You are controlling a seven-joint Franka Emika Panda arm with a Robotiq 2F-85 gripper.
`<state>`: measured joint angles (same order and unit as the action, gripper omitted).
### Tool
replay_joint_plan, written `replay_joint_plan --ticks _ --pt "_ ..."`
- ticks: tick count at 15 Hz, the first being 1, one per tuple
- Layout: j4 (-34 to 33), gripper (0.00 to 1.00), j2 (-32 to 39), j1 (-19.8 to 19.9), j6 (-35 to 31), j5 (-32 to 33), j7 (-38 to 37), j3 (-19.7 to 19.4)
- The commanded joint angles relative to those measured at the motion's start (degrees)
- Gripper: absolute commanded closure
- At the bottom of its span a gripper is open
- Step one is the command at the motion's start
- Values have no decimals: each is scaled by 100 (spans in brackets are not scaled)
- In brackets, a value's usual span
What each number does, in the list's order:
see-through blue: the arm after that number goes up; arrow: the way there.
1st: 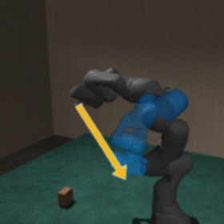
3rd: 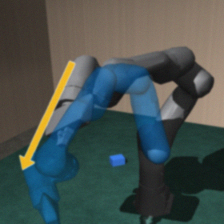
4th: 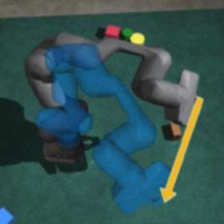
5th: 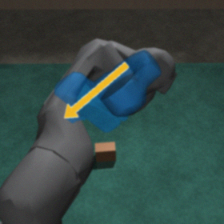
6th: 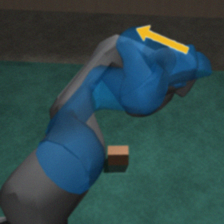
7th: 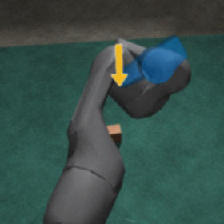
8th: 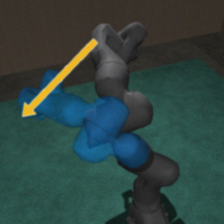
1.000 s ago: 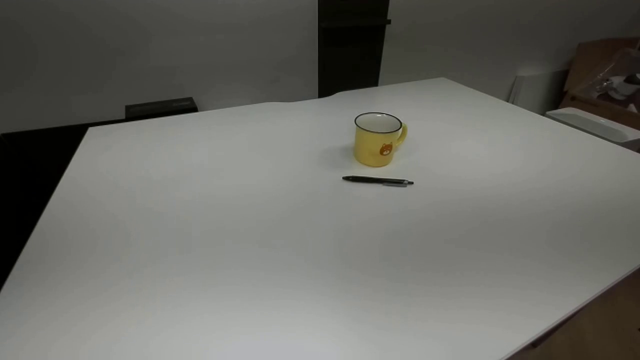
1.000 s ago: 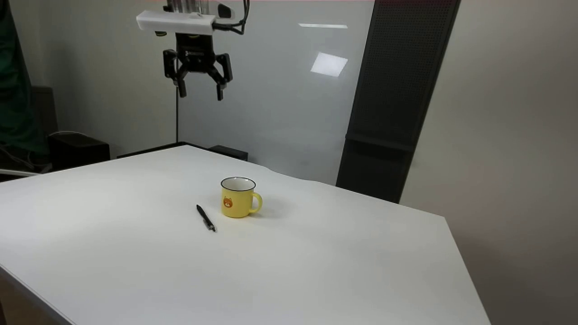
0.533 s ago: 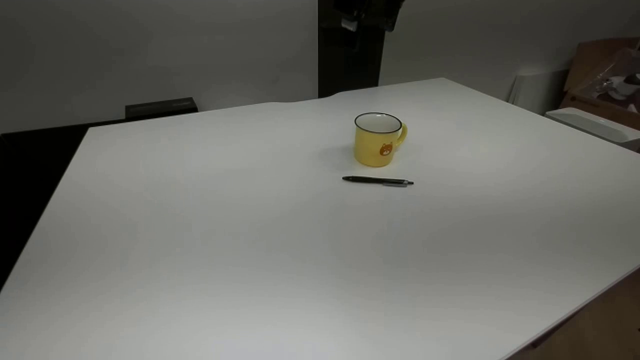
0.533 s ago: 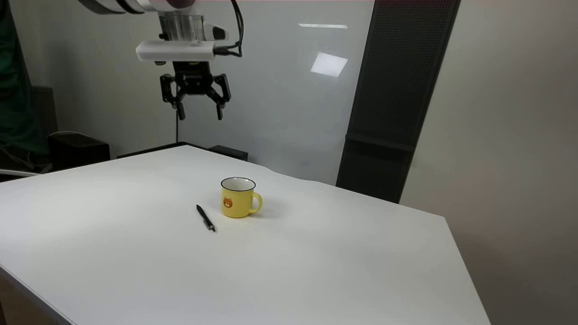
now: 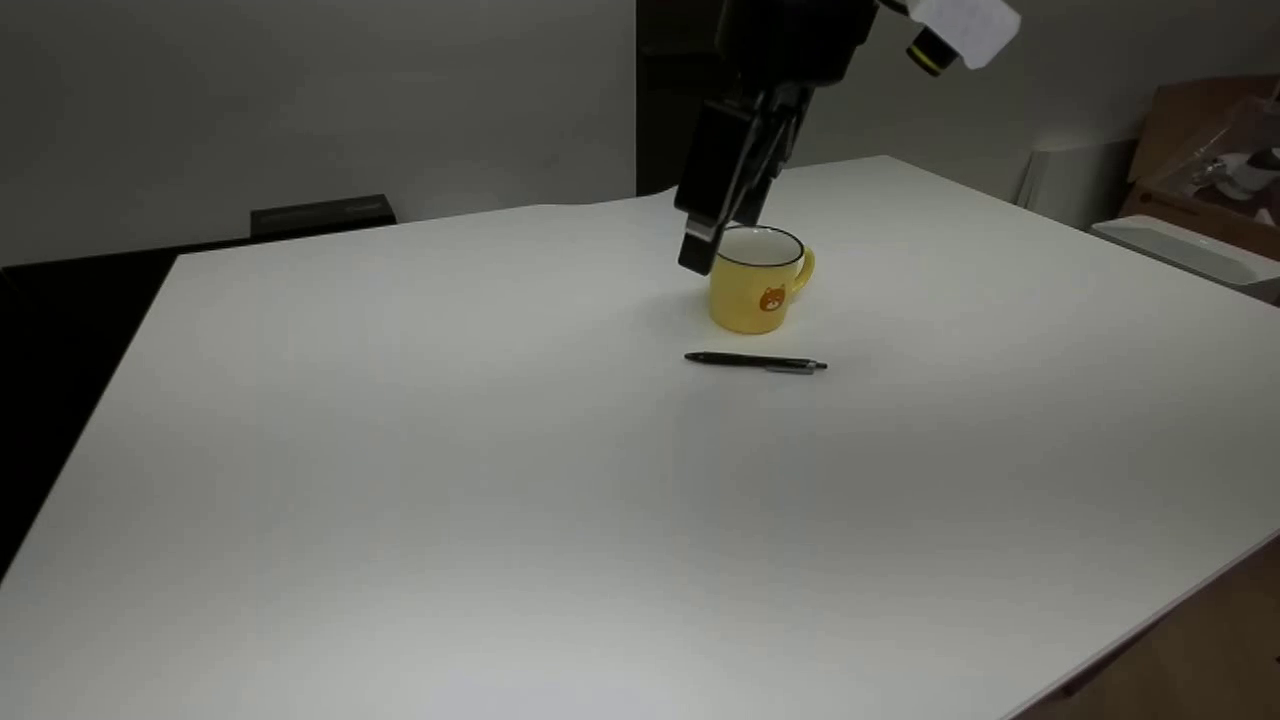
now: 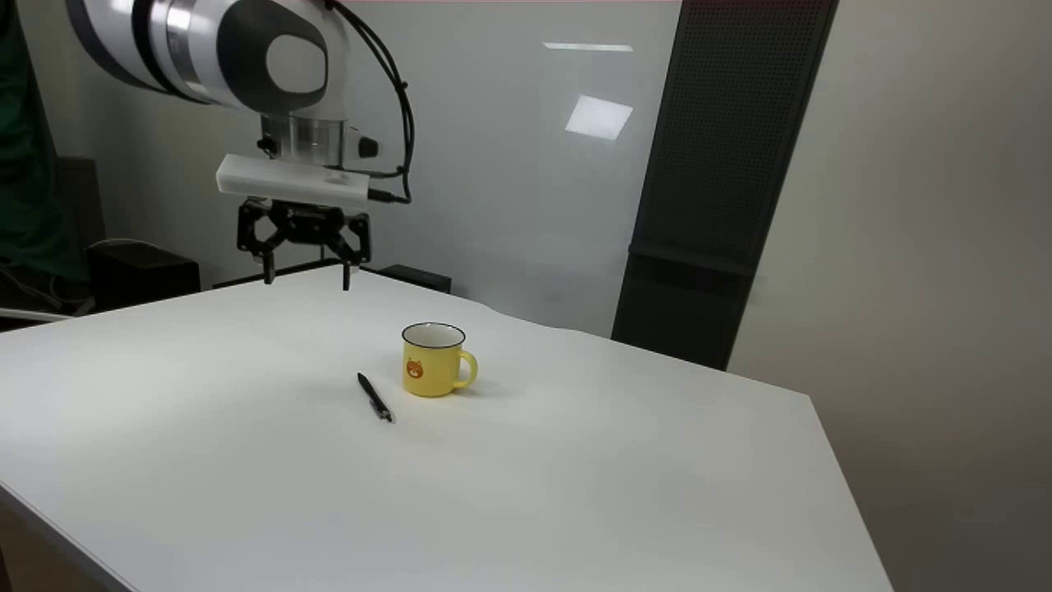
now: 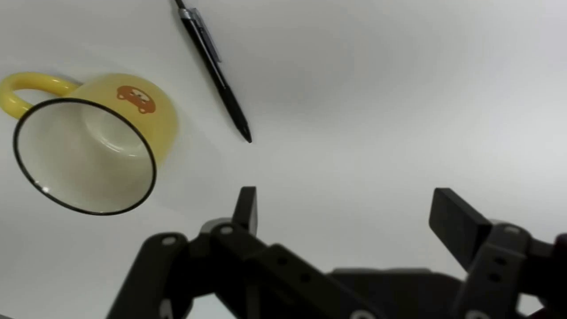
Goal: Put the pen in the cup
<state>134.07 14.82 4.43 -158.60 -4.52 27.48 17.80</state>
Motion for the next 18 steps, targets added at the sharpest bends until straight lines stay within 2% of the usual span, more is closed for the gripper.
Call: replay_joint_plan --ticks 1,4,5,8,11,14,18 --pt "-14 0 43 -60 1 -124 143 -33" --pt "-12 0 59 -154 -10 -92 121 -141" --pt "51 0 -14 -496 -173 717 -363 -608" --pt "-30 0 103 -927 -316 2139 -1054 -1417" --pt "-138 0 331 -1195 -375 3092 -1686 -1997" --pt "-136 0 560 -1236 -404 3232 -1820 -2104" --pt "-139 0 920 -1049 -577 2869 -1454 -1843"
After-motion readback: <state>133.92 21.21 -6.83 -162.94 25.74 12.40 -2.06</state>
